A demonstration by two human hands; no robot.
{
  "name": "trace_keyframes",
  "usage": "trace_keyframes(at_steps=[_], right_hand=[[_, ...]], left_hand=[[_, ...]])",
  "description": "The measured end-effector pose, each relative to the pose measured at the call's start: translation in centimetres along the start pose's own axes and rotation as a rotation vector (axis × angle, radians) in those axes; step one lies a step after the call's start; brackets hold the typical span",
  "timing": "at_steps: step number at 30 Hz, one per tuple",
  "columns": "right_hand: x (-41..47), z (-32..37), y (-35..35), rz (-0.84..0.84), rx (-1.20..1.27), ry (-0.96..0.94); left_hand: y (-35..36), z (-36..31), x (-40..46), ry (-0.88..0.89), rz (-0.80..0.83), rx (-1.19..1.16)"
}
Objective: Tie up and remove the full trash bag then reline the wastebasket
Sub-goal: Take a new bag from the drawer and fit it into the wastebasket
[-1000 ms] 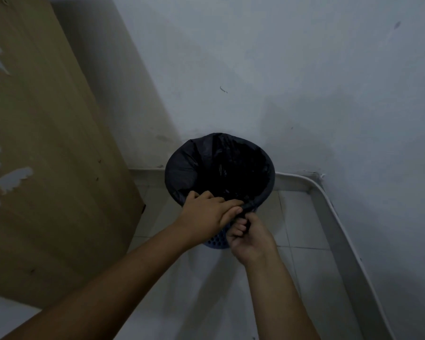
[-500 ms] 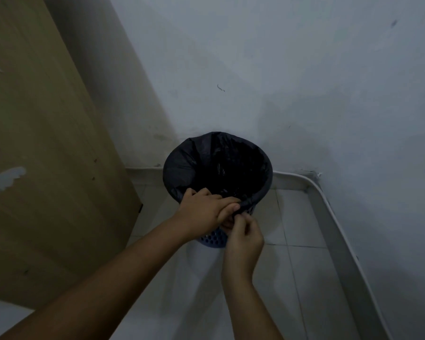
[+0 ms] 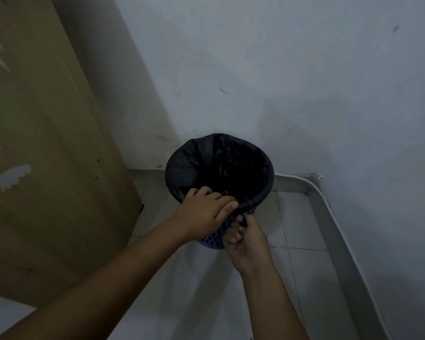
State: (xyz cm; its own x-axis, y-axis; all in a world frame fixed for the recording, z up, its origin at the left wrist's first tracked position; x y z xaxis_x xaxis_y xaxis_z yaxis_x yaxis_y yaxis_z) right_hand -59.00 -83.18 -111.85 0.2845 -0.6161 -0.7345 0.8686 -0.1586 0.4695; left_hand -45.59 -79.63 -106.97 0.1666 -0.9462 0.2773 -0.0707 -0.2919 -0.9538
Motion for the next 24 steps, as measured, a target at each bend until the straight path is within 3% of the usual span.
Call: trace_keyframes(at_steps=[3, 10, 16, 24], right_hand=[[0.4, 0.2, 0.4, 0.057, 0.098, 0.169], [0.6, -0.1, 0.4, -0.004, 0.162, -0.024], [-1.8, -1.7, 0.8, -0.267, 0.117, -0.355], [-0.6, -2.0, -1.7, -0.251, -0.469, -0.952]], left_hand=[[0.4, 0.8, 0.4, -0.018, 0.004, -0.116], [0.4, 1.6, 0.2, 0.020, 0.095, -0.137], [0.3, 1.1, 0.1, 0.025, 0.069, -0.074], [0.3, 1.1, 0.3, 0.010, 0.059, -0.076]])
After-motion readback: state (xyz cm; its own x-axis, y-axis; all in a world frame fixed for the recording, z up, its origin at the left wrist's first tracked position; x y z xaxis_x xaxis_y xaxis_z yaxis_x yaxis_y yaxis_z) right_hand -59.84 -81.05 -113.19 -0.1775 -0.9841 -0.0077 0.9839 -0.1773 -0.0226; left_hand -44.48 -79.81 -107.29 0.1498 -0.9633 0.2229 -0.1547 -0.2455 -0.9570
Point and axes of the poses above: each hand's wrist, its own x-axis towards the middle knuckle, its own y-axis out of the palm, z = x × y, the point moved 2 cm from there along x, towards the middle knuckle, and after that the axes turned 15 degrees about -z, right-handed, at the moved point
